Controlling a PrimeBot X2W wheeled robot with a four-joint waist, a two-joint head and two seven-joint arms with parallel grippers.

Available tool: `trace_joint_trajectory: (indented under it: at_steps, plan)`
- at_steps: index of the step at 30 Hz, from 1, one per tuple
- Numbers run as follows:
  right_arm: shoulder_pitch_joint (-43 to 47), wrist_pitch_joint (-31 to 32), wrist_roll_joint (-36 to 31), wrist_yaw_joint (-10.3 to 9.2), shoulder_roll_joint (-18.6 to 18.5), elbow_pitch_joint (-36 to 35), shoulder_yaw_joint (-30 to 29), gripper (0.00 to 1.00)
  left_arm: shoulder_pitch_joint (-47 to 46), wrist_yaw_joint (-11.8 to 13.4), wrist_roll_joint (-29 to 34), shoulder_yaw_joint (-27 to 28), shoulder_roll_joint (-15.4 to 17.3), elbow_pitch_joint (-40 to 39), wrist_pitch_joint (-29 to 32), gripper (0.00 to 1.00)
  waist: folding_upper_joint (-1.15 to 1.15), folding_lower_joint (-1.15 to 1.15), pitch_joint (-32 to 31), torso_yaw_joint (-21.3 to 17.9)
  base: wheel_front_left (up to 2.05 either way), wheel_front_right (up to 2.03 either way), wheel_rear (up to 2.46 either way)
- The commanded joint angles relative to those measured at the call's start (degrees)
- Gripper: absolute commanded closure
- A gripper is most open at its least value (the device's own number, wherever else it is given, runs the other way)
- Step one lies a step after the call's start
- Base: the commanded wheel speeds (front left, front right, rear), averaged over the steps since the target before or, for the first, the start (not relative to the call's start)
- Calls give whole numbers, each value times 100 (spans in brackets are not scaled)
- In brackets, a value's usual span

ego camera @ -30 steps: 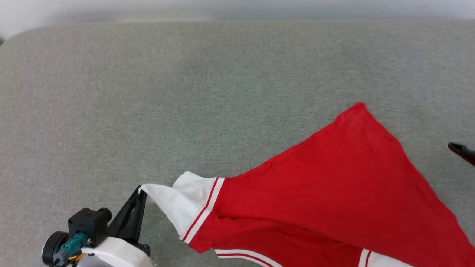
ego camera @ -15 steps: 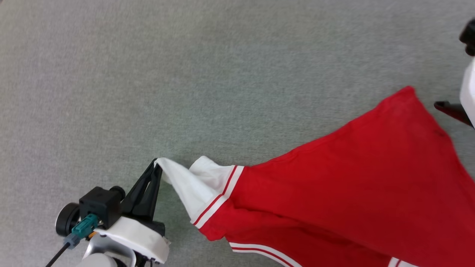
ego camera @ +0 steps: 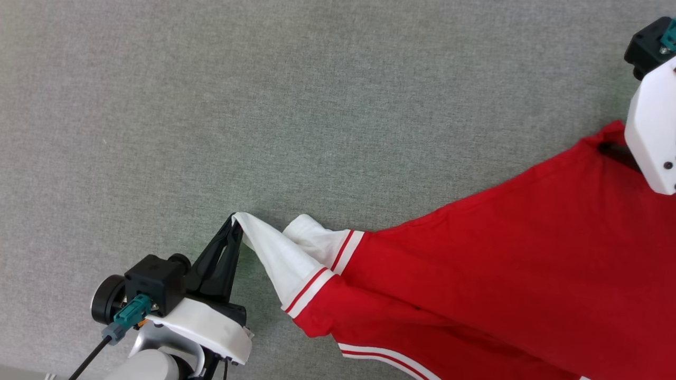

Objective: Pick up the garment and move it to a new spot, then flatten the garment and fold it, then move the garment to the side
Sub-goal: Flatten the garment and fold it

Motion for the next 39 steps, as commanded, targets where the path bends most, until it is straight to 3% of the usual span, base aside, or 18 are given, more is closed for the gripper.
trace_joint_trajectory:
  at_steps: [1,2,12,23,31,39]
  plan:
    - [288,-89,-9,-2,201,217,320,85,-82,11,17,-1,6,10,-4,100,0,0,-48,-37,0,0,0]
    - [232,-191,-11,-2,200,243,352,100,-81,11,16,6,16,16,-6,100,0,0,-96,-64,0,0,0]
    - [-396,-1495,279,-2,145,202,247,100,-343,29,97,219,307,-105,82,100,0,0,-880,-472,0,0,0]
    - [-1007,-2735,118,-2,-58,-316,119,100,-2268,-268,395,588,516,-43,671,100,0,0,-1154,-883,0,0,0]
    - [-1544,-3530,-649,-3,388,-32,-625,100,-4204,-725,740,600,349,515,1213,100,0,0,-877,-1091,0,0,0]
    - [-2432,-3794,-1384,-3,889,571,-1327,100,-6272,-1228,973,551,-224,1553,1424,100,0,0,-433,-1111,0,0,0]
